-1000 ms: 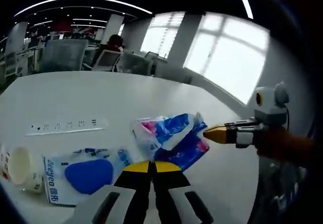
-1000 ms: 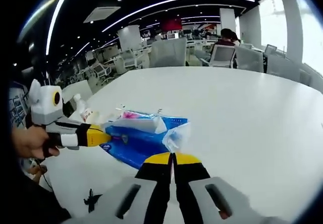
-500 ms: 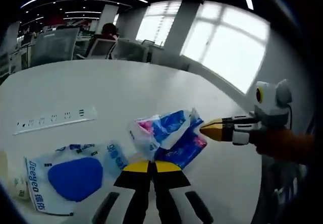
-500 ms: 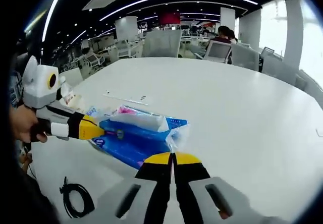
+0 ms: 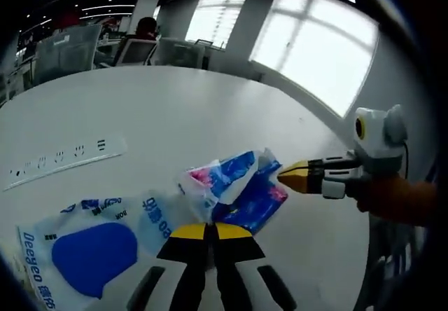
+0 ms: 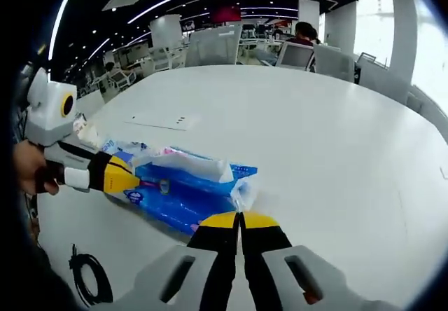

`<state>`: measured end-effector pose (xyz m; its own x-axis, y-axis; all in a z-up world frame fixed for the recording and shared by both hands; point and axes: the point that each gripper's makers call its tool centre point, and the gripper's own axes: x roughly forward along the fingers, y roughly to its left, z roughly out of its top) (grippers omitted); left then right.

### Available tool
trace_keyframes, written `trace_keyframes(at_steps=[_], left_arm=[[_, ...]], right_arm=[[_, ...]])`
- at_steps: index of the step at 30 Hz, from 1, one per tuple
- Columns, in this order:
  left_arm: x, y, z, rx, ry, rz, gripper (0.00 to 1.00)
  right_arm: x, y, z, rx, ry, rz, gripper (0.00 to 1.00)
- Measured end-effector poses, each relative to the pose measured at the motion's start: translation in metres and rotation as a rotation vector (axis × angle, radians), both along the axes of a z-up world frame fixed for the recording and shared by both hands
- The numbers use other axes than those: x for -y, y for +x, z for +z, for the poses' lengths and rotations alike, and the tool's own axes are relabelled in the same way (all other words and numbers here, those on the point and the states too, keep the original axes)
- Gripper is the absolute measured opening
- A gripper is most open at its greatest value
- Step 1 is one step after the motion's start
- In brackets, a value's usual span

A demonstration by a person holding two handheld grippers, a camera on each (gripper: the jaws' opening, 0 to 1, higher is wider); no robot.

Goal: Arrange the tabletop items into an orderly group along one side of the table until the central work area is clear of visible clutter.

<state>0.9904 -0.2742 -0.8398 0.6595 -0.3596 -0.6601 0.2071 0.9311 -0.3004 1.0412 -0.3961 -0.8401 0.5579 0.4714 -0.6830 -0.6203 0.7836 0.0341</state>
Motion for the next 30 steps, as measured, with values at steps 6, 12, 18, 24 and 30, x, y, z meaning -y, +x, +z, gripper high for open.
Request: trace_keyframes(at_steps=[6, 12, 18, 24, 30], left_arm=[[0.000, 0.001, -0.007, -0.028, 0.019, -0.003, 0.01], [-0.004, -0.002, -0.013, -0.065, 0.011, 0.018, 0.02], [-0.005, -0.003, -0.008, -0.053, 0.020, 0.004, 0.05], [-0.003, -0.005, 0.004, 0.011, 0.021, -0.028, 0.12], [-0.005, -0.017, 0.028, 0.143, 0.103, -0.124, 0.23]], right_arm=[[0.003, 0.004, -0.012, -0.014, -0.027, -0.003, 0.00], [0.001, 0.004, -0.015, -0.029, -0.021, -0.013, 0.00], [0.004, 0.003, -0.018, -0.016, -0.072, 0.004, 0.00], [0.007, 0.003, -0.012, 0.006, -0.060, -0.007, 0.22], [0.004, -0.014, 0.007, 0.032, 0.005, 0.003, 0.35]])
